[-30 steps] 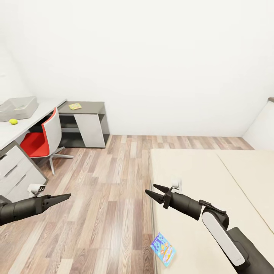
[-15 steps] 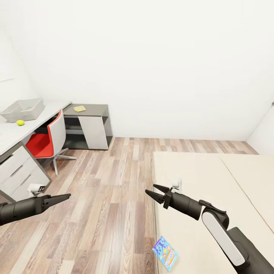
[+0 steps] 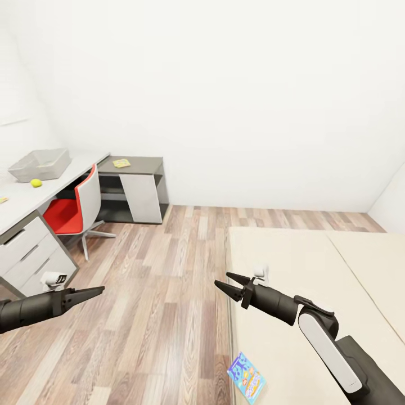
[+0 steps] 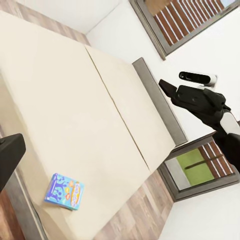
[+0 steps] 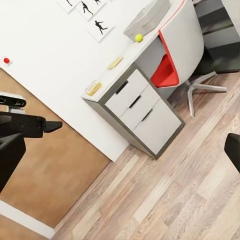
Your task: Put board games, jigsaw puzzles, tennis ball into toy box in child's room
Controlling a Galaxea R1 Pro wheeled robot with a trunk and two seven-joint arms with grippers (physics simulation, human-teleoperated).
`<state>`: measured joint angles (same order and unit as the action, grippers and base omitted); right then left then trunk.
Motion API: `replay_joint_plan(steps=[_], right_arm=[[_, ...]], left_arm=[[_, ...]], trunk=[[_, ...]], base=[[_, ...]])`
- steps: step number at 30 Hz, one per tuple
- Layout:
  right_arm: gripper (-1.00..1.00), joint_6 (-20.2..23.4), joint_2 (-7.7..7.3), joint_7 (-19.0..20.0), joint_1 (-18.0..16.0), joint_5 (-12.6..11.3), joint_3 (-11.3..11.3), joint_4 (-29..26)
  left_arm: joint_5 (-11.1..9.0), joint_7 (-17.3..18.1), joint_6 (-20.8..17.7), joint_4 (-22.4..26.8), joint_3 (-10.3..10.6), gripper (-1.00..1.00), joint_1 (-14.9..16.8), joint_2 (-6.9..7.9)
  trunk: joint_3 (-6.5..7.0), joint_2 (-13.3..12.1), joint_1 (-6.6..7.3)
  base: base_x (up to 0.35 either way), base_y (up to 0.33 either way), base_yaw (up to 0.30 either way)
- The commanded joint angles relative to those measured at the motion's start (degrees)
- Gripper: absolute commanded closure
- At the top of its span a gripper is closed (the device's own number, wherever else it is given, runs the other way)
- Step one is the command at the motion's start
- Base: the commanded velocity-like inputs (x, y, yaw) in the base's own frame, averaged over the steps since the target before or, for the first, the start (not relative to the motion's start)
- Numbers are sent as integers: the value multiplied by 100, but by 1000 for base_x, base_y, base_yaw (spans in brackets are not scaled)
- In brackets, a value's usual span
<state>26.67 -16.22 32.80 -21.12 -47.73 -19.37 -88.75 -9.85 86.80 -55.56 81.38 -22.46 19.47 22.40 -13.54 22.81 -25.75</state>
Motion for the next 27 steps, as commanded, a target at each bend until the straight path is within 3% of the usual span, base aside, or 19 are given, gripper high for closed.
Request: replay_joint_plan(steps=[1, 27], right_arm=[[-100, 41, -4, -11, -6, -58, -4, -2], [-100, 42, -4, -11, -6, -58, 2, -5]], left_arm=[[1, 21, -61, 1, 1, -100, 4, 1], [2, 21, -61, 1, -2, -100, 4, 1]], trunk=[[-6, 11, -3], [32, 11, -3]], base=[[0, 0, 7], [0, 0, 1]])
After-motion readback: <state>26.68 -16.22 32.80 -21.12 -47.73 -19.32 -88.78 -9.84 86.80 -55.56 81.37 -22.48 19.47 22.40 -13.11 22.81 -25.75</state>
